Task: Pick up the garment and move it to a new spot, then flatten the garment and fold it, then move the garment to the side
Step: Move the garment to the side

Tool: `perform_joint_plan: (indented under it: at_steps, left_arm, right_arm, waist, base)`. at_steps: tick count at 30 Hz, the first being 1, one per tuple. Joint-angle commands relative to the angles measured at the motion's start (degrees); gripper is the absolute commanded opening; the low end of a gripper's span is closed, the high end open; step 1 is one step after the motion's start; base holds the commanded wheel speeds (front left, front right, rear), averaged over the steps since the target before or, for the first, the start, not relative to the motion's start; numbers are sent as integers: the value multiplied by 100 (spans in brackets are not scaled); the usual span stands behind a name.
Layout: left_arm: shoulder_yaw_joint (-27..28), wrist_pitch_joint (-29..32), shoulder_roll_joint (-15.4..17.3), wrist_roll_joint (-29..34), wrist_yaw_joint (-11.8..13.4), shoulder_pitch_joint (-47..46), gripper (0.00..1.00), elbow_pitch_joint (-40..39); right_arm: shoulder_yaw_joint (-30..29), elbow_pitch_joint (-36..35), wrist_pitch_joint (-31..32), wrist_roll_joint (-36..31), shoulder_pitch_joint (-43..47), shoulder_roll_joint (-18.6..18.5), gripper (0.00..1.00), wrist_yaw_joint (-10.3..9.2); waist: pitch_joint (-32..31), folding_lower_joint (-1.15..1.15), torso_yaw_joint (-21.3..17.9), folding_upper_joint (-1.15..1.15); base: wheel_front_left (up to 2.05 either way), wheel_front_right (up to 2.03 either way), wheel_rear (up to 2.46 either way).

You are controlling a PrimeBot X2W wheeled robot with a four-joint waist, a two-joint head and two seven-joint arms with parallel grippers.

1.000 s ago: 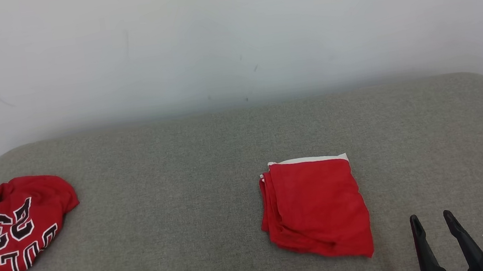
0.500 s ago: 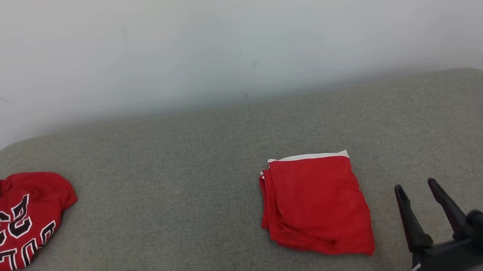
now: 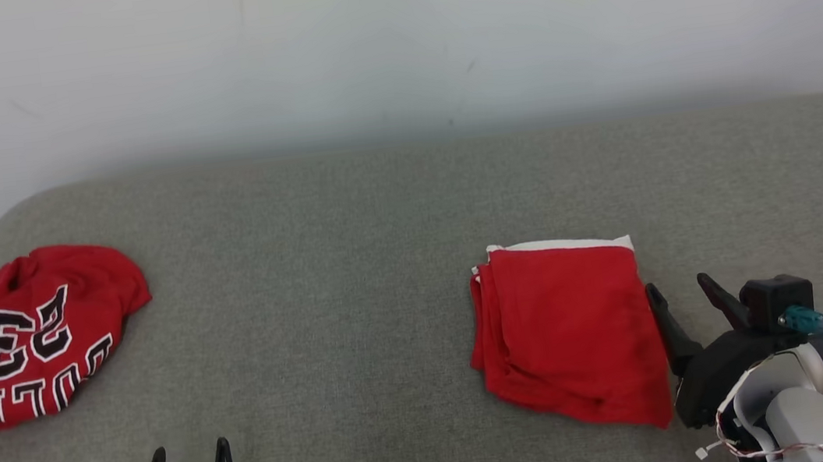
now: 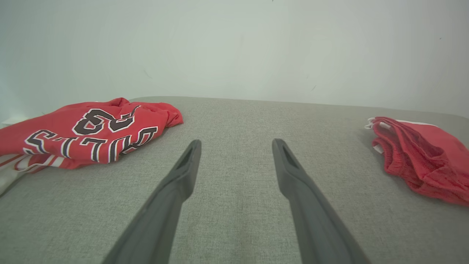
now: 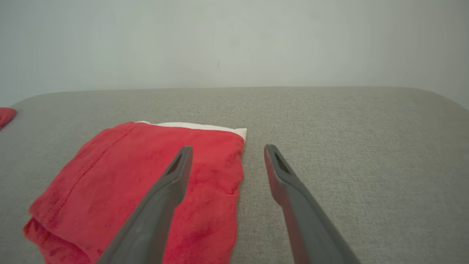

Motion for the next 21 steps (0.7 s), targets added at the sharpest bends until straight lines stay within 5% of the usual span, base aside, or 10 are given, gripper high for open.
perform_joint_plan:
  at_steps: [1, 16, 17, 18, 19, 20, 21]
  left_arm:
    - [19, -18, -25, -16, 31, -116, 100, -35]
    - [3, -18, -43, 46, -5, -439, 100, 23]
    - [3, -18, -42, 50, -9, -448, 100, 30]
    - [5, -18, -42, 53, -12, -455, 100, 36]
    - [2, -18, -40, 53, -15, -466, 100, 48]
    - [-1, -18, -37, 54, -19, -475, 100, 63]
    - [-9, -18, -35, 56, -22, -484, 100, 72]
  right_arm:
    - [-23, 198, 4, -8, -166, -52, 100, -11]
    - [130, 1928, -219, 142, -864, 202, 100, -11]
    - [159, 2038, -179, 177, -853, 224, 88, -11]
    - [196, 2146, -130, 204, -849, 245, 65, -11]
    - [246, 2220, -100, 241, -852, 274, 25, -11]
    - [278, 2284, -105, 286, -867, 288, 0, -11]
    - [306, 2348, -108, 319, -888, 287, 0, -11]
  waist:
    - [231, 0, 154, 0]
    - [592, 0, 375, 0]
    - [589, 0, 371, 0]
    - [589, 0, 364, 0]
    - [592, 0, 358, 0]
    - [594, 0, 353, 0]
    - [596, 0, 349, 0]
  base:
    - [0, 0, 0]
    - [0, 0, 0]
    - [0, 0, 0]
    - [0, 0, 0]
    - [0, 0, 0]
    - [0, 0, 0]
    - [0, 0, 0]
